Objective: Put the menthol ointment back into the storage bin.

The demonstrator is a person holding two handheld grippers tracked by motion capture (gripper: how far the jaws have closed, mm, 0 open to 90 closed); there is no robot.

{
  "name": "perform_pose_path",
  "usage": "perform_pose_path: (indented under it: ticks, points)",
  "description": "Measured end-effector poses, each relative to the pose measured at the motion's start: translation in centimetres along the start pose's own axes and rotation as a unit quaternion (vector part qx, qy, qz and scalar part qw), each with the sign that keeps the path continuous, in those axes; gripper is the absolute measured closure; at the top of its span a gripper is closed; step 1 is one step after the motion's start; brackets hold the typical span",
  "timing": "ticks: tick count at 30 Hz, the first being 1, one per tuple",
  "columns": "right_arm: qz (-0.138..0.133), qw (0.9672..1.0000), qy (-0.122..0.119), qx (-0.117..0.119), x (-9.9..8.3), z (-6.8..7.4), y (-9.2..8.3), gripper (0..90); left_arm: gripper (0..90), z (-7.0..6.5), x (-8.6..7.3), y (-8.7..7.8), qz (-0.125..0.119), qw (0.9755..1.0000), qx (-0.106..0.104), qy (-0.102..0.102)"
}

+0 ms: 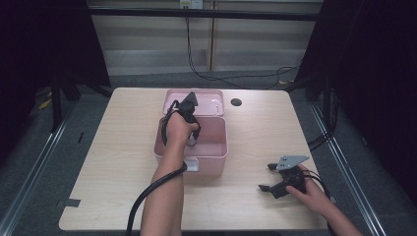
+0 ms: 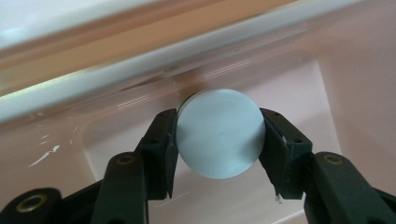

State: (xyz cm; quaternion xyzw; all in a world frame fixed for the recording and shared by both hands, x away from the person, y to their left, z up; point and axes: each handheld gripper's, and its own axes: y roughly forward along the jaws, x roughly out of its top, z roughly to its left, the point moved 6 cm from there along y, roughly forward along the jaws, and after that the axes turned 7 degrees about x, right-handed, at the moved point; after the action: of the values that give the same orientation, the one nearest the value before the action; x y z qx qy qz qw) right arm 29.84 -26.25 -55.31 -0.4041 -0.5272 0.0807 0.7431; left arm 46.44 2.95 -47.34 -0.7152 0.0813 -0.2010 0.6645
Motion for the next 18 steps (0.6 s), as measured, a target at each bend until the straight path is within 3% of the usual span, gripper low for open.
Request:
perform_pose_path:
  ticks: [18]
  points:
    - [0.0, 1.0, 0.0, 0.0, 0.0, 0.0, 0.0, 9.7, 49.8, -0.2, -0.1, 1.3, 0.004, 1.0, 0.005, 0.003]
